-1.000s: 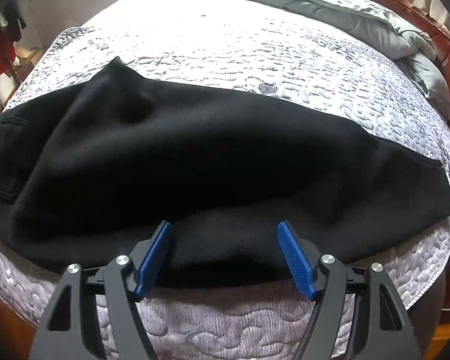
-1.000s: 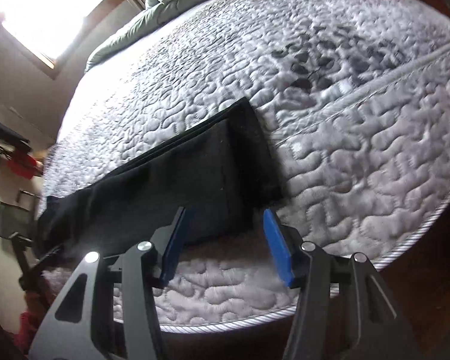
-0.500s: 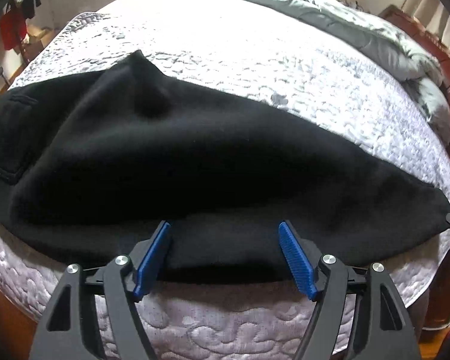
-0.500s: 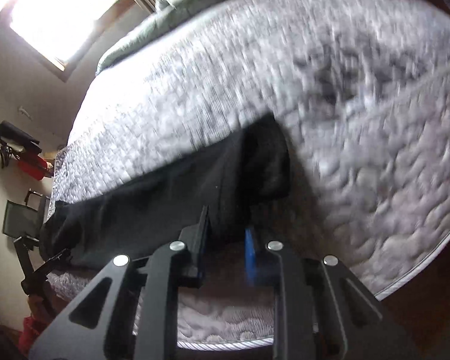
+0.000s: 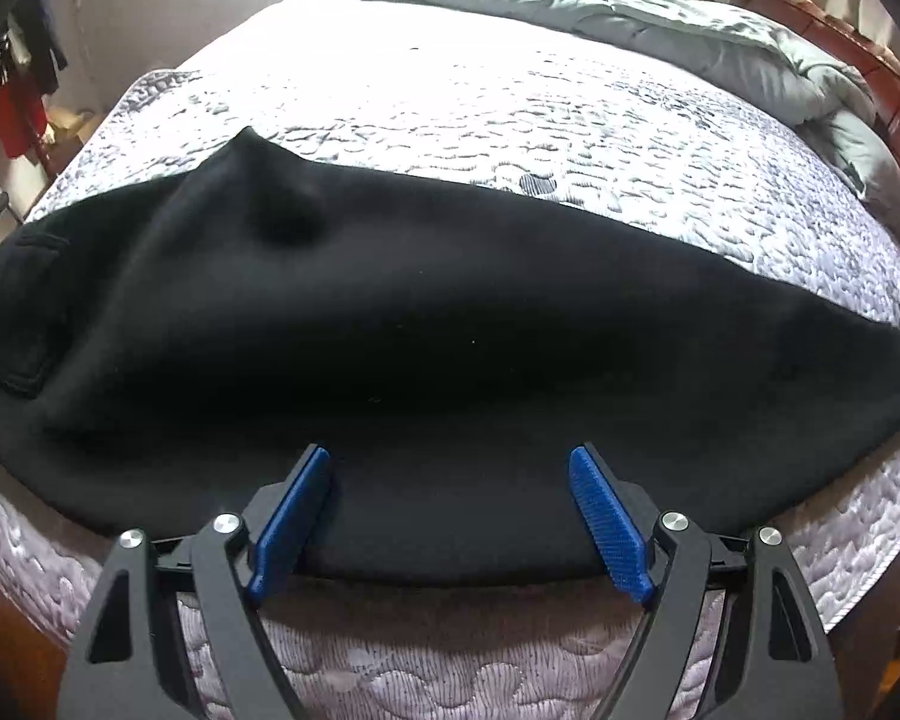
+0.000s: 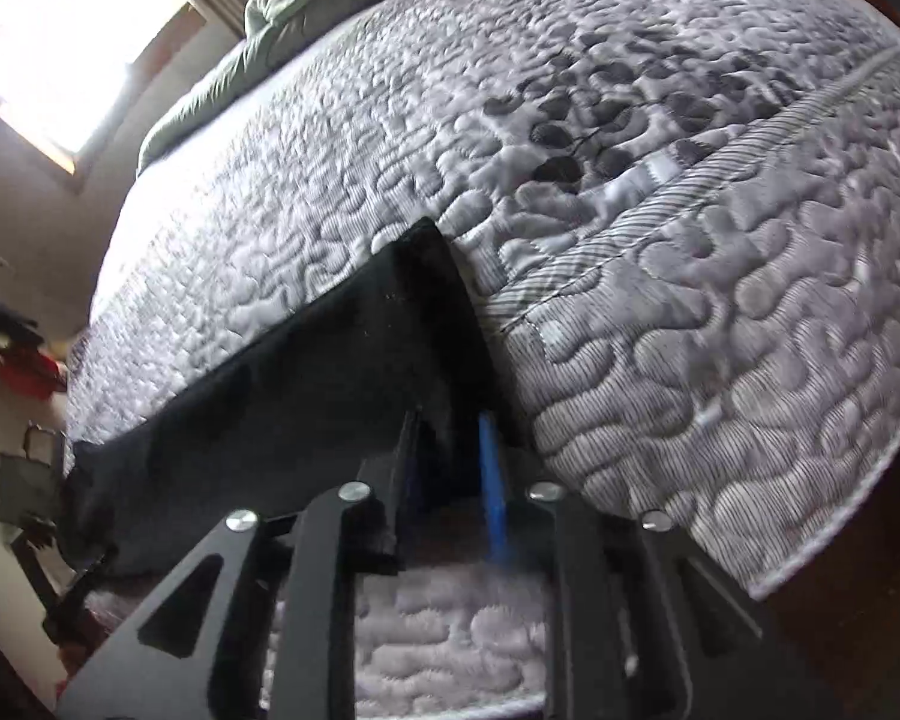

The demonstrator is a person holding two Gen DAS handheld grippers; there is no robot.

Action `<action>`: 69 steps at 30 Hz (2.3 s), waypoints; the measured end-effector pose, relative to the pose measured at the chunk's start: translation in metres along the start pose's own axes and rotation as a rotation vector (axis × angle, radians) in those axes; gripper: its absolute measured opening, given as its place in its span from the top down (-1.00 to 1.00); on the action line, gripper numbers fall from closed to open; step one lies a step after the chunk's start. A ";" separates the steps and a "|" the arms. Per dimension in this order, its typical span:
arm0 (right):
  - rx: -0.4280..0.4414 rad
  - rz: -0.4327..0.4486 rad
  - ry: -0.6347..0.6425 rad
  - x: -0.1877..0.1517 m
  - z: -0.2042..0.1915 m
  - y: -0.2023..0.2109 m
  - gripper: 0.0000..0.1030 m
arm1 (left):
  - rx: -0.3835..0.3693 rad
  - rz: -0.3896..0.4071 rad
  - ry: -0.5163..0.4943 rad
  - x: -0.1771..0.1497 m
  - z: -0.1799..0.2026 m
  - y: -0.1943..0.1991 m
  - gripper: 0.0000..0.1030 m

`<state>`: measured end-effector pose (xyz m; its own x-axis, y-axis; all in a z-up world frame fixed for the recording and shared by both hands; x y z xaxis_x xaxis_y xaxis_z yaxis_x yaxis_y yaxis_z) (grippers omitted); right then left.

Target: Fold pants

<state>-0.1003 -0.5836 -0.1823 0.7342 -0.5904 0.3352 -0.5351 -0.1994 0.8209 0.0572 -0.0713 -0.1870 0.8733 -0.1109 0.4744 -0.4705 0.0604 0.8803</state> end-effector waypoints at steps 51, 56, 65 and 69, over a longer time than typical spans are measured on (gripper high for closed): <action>-0.079 0.133 0.154 0.044 -0.105 0.022 0.79 | 0.050 0.006 0.104 0.013 -0.034 0.009 -0.75; -0.035 0.124 0.301 0.020 -0.180 0.024 0.79 | 0.041 0.000 0.167 0.011 -0.059 0.012 -0.75; 0.094 0.022 0.472 -0.033 -0.314 -0.020 0.79 | 0.043 0.017 0.272 0.008 -0.104 0.023 -0.75; 0.083 -0.028 0.556 -0.063 -0.360 -0.051 0.79 | 0.041 0.016 0.308 0.004 -0.120 0.024 -0.75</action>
<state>0.0313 -0.2549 -0.0783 0.8461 -0.0869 0.5258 -0.5270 -0.2832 0.8013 0.0646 0.0492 -0.1635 0.8598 0.1955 0.4716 -0.4841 0.0188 0.8748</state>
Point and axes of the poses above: each gripper's, at about its wrist camera, not at the fingertips, and y roughly against the way its jaws point, z to its right, x to its top, the point moved 7 cm from there along -y, roughly the way its jaws point, and after that the axes turned 4 degrees about x, right-handed, at the moved point
